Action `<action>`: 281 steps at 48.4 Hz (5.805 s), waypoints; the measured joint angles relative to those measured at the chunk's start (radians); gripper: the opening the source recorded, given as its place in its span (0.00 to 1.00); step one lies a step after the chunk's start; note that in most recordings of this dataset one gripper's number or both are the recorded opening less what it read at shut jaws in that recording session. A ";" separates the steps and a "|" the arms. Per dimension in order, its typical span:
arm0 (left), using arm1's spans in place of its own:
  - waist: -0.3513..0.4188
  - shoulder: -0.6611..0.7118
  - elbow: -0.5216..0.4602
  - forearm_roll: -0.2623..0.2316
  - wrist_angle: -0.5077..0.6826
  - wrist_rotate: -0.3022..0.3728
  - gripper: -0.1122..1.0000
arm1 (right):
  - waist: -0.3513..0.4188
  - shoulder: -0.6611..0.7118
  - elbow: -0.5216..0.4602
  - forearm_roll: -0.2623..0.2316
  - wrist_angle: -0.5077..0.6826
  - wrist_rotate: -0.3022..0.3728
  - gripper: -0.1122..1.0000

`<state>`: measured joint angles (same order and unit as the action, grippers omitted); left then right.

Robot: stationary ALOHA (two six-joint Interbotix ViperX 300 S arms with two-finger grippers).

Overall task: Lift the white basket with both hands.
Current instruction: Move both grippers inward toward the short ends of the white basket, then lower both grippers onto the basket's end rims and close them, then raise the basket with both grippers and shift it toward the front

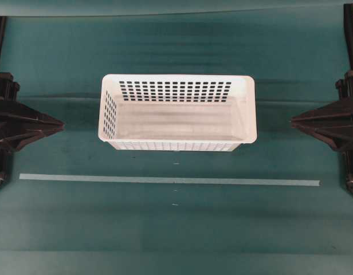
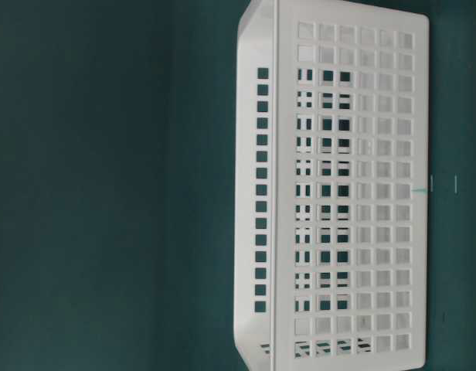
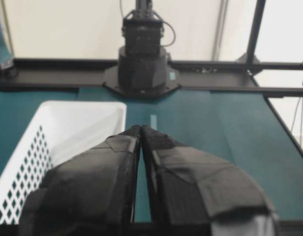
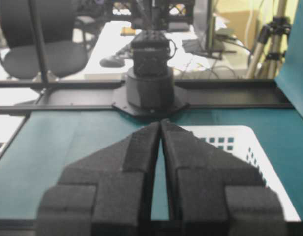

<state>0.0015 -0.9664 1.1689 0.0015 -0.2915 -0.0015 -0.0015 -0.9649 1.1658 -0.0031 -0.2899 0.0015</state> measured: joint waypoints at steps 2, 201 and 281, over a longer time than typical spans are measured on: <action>0.000 0.002 -0.011 0.006 0.020 -0.014 0.21 | 0.000 0.000 -0.002 0.003 0.002 0.005 0.22; 0.265 0.831 -0.482 0.020 0.833 -1.121 0.46 | -0.324 0.925 -0.543 0.080 1.019 1.279 0.44; 0.173 0.727 -0.479 0.020 0.888 -1.269 0.12 | -0.235 0.865 -0.568 0.078 1.077 1.305 0.26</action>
<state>0.1749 -0.2393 0.6903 0.0215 0.5967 -1.2701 -0.2362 -0.0997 0.5983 0.0752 0.7869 1.3070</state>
